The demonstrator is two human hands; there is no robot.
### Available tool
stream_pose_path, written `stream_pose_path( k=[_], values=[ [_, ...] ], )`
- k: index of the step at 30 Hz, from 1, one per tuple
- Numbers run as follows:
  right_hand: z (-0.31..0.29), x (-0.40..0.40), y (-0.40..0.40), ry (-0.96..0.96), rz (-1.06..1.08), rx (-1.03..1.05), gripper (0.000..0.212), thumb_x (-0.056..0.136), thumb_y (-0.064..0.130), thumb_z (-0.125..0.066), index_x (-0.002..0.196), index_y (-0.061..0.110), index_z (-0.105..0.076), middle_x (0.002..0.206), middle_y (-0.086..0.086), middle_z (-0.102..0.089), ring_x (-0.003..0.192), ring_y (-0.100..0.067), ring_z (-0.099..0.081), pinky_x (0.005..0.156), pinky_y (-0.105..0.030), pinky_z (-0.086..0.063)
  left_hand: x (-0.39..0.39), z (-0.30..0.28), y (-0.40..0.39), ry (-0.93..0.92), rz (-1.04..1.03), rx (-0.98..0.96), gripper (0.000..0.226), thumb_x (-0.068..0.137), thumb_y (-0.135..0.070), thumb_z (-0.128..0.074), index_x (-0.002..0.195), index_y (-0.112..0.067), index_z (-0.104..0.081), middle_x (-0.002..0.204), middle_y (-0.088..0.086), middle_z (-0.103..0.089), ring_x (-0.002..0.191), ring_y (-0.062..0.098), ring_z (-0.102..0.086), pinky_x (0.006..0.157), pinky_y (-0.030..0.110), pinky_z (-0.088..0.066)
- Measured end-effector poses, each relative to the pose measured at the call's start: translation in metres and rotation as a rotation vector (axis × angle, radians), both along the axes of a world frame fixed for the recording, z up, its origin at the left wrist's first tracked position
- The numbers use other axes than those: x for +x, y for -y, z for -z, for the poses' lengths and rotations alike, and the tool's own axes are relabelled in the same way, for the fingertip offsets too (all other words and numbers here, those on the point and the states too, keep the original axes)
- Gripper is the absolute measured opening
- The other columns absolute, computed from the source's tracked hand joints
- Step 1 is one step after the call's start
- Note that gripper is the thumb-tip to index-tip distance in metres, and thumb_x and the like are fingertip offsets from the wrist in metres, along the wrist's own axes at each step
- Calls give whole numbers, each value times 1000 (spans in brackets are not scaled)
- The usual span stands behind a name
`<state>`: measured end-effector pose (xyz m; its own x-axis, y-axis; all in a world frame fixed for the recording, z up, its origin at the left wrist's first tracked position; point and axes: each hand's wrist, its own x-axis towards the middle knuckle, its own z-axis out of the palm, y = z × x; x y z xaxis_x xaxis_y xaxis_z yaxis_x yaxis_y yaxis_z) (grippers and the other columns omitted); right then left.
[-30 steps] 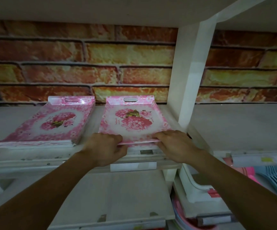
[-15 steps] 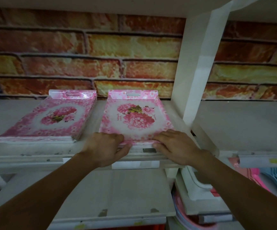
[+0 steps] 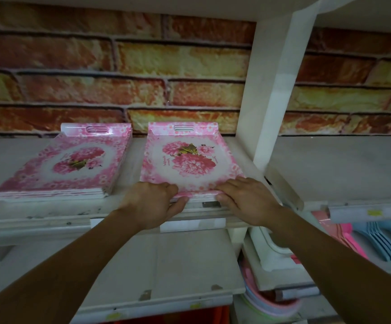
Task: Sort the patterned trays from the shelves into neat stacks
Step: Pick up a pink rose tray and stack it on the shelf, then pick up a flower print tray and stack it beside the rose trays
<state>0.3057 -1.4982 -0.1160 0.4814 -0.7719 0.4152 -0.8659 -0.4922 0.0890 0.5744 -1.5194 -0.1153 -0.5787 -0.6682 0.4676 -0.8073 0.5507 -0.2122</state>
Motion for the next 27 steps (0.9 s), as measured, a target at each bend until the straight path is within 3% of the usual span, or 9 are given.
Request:
stream_pose_path(
  k=[3, 6, 8, 12, 17, 23, 27],
  values=[
    [-1, 5, -8, -15, 79, 75, 70, 96, 61, -7, 123, 22, -60, 115, -1, -67, 101, -24, -62, 82, -32, -45, -2, -2, -2, 18, -32, 33, 71, 86, -65, -7, 93, -23, -64, 81, -3, -70, 66, 22, -66, 56, 28, -48],
    [1, 6, -21, -12, 155, 81, 62, 95, 59, -16, 133, 24, -50, 129, -1, -60, 113, -24, -56, 94, -37, -40, -7, -2, -7, -1, -81, 50, 75, 83, -66, -4, 97, -23, -63, 84, -2, -69, 72, 21, -65, 61, 29, -49],
    [4, 0, -34, -23, 181, 55, 59, 96, 58, -21, 136, 22, -48, 131, -2, -57, 115, -24, -54, 97, -41, -39, -16, -2, -14, -27, -79, 45, 71, 84, -64, -12, 102, -20, -64, 90, 1, -70, 81, 23, -65, 69, 33, -51],
    [6, -21, -61, 24, 229, 56, 59, 97, 58, -25, 139, 21, -46, 137, -4, -51, 123, -26, -49, 101, -50, -39, -48, -1, -31, -3, -61, 78, 70, 86, -61, -19, 125, -16, -56, 125, 7, -61, 120, 33, -52, 94, 49, -40],
    [2, -63, -106, 46, 331, 73, 59, 96, 58, -30, 136, 19, -50, 137, -7, -52, 124, -29, -49, 99, -50, -41, -104, -12, -58, 69, -22, 114, 83, 81, -64, -6, 139, -18, -43, 145, 7, -44, 136, 32, -35, 105, 52, -29],
    [-1, -151, -197, 52, 462, 120, 63, 95, 59, -25, 138, 19, -48, 141, -7, -49, 128, -27, -45, 102, -49, -39, -210, -10, -108, 83, 97, 149, 82, 81, -64, -10, 137, -17, -48, 143, 6, -48, 134, 31, -39, 104, 52, -29],
    [9, -228, -273, 94, 590, 146, 65, 96, 63, -22, 133, 19, -52, 134, -7, -55, 121, -30, -52, 92, -49, -46, -293, -3, -159, 106, 224, 159, 69, 83, -59, -26, 121, -14, -62, 126, 8, -62, 119, 31, -54, 93, 52, -42]
  ],
)
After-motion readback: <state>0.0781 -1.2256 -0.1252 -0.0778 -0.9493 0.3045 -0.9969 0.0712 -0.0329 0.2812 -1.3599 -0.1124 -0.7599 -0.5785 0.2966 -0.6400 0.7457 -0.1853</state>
